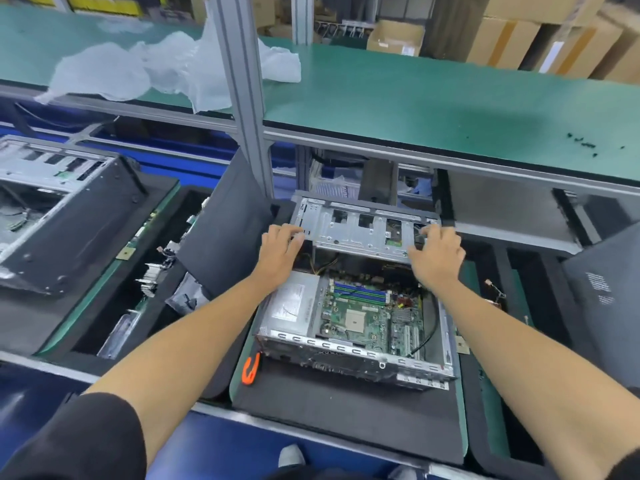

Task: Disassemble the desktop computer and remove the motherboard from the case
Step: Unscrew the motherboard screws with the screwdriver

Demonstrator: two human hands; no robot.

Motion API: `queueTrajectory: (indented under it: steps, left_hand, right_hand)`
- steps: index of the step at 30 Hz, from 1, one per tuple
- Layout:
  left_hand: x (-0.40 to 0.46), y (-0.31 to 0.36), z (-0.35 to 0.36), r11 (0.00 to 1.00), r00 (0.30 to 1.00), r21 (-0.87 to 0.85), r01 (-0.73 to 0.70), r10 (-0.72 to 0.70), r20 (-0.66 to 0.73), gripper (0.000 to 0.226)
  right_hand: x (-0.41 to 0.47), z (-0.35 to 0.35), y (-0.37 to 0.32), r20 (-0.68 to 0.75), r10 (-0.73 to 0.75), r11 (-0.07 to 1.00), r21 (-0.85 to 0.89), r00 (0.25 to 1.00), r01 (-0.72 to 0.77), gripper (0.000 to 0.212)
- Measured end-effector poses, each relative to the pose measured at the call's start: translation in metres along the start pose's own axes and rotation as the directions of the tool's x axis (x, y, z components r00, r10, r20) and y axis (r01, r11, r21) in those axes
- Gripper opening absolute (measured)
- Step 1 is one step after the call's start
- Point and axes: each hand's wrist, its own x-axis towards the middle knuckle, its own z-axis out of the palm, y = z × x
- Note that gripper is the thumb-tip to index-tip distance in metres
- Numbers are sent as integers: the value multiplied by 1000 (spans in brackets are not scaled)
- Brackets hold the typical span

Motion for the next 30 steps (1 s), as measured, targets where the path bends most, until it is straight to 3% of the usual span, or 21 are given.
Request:
queueTrajectory:
  steps: [3, 4, 6, 9, 12, 14, 16, 19, 22, 26, 30]
  left_hand:
    - [-18, -17, -9, 992, 989, -102, 78, -91, -120, 34]
    - [-24, -21, -11, 966, 978, -199, 166, -188, -96, 31]
    - [-34, -32, -11, 918, 945, -234, 321, -325, 23, 29]
    - [-56, -58, -9, 903, 891, -76, 423, -400, 214, 37]
    - [-78, -78, 3, 891, 821, 136, 433, -452, 349, 10]
    - [-82, -82, 8, 896, 820, 220, 386, -442, 362, 10]
    - [-80, -81, 9, 893, 851, 239, 381, -439, 286, 20]
    - [-82, -73, 9, 846, 815, 264, 463, -524, 247, 25]
    - [-86, -71, 14, 842, 810, 254, 476, -532, 248, 46]
    - [-74, -69, 3, 829, 780, 374, 415, -536, 323, 31]
    - [-42, -58, -26, 869, 844, 225, 442, -487, 223, 26]
  right_hand:
    - [-16, 19, -21, 22, -156, 988, 11, 988, 155, 39]
    - [-20, 24, -26, 30, -183, 983, 22, 983, 183, 39]
    - [-26, 31, -36, 62, -216, 976, 27, 974, 215, 42]
    - [-32, 38, -45, 126, -294, 955, 11, 947, 295, 44]
    - [-36, 41, -52, 185, -361, 932, 26, 914, 362, 44]
    - [-38, 43, -56, 208, -382, 922, 15, 900, 387, 42]
    - [-38, 44, -59, 210, -387, 918, -2, 898, 396, 41]
    - [-36, 43, -60, 215, -383, 920, 5, 898, 391, 40]
    - [-34, 42, -61, 221, -389, 917, -6, 895, 400, 39]
    - [-32, 41, -63, 224, -380, 919, -19, 898, 393, 36]
    - [-29, 36, -66, 254, -363, 924, -26, 897, 381, 34]
